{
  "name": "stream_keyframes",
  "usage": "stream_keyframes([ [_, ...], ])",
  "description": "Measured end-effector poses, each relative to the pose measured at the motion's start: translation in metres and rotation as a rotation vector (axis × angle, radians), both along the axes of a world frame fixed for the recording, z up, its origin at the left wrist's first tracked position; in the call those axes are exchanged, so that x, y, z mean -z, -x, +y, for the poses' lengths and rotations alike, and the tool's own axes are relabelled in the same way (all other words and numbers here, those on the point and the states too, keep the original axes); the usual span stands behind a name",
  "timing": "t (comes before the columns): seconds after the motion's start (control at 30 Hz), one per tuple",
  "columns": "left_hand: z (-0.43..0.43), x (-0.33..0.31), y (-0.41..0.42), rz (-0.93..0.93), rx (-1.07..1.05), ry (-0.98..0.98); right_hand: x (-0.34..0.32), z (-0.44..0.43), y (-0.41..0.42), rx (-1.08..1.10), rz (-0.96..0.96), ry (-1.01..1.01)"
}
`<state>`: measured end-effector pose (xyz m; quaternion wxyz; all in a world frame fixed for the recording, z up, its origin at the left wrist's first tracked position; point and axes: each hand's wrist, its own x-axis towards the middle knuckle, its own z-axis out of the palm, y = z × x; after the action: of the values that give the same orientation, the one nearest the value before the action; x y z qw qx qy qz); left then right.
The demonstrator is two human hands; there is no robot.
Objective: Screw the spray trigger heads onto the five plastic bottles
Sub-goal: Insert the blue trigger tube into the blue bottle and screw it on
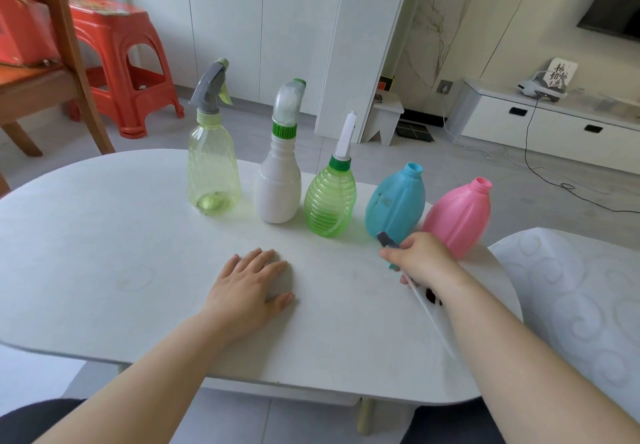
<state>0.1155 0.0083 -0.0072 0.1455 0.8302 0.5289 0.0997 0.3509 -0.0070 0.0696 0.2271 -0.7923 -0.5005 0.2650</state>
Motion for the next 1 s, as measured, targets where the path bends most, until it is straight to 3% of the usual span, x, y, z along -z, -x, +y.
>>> stream_keyframes([
  [0.23, -0.013, -0.004, 0.005, -0.010, -0.022, 0.016, -0.018, -0.029, -0.034, -0.070, 0.786, -0.158],
  [0.37, -0.021, -0.006, 0.005, -0.071, -0.041, 0.021, -0.007, -0.038, -0.051, -0.049, 1.091, -0.325],
  [0.53, -0.024, -0.022, -0.027, -0.319, -0.062, 0.043, 0.001, -0.034, -0.067, 0.021, 1.248, -0.457],
  [0.77, 0.005, -0.053, -0.116, -0.512, -0.005, 0.012, 0.003, -0.023, -0.084, -0.003, 1.410, -0.656],
  [0.9, 0.034, -0.067, -0.158, -0.625, -0.031, 0.028, 0.006, -0.023, -0.095, 0.009, 1.362, -0.666],
  [1.0, 0.053, -0.070, -0.174, -0.606, -0.039, 0.065, 0.007, -0.023, -0.106, 0.048, 1.254, -0.680],
])
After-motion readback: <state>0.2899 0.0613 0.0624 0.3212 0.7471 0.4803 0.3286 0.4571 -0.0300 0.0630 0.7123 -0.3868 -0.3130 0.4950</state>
